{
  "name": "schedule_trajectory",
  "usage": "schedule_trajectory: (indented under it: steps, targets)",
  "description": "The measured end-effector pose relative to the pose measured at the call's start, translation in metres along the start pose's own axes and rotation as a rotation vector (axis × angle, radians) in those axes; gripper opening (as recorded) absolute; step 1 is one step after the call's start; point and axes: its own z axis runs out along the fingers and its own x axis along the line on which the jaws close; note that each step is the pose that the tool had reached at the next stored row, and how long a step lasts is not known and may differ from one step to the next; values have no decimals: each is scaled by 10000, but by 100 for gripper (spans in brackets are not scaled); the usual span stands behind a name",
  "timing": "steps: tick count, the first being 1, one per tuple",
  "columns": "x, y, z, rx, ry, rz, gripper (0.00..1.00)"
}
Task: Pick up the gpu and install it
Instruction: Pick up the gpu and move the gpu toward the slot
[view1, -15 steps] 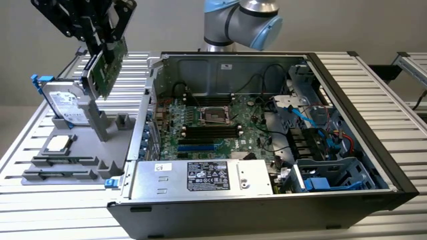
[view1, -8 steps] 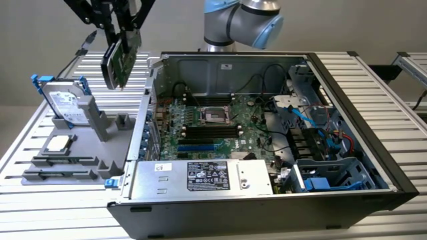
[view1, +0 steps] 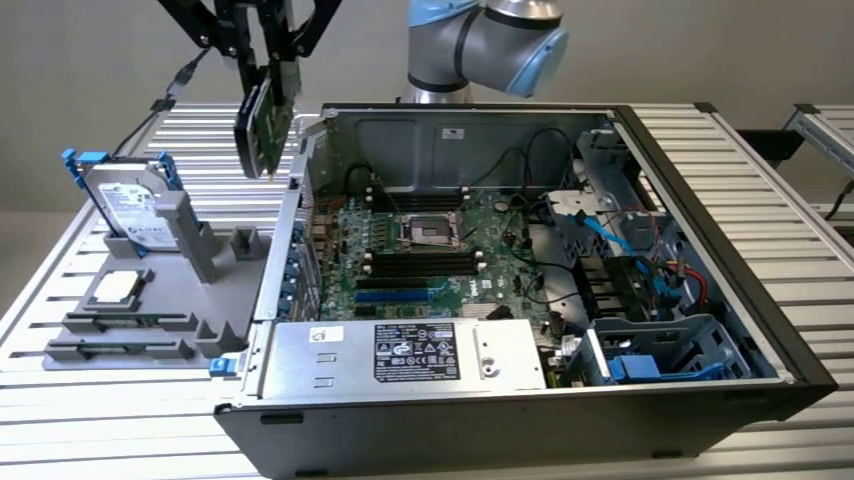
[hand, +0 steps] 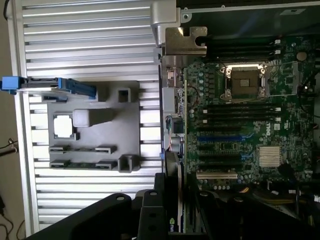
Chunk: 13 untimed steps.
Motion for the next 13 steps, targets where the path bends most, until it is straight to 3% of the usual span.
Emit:
schedule_trajectory:
  steps: [13]
  targets:
    - [-347,15,-21,20,0,-335,27]
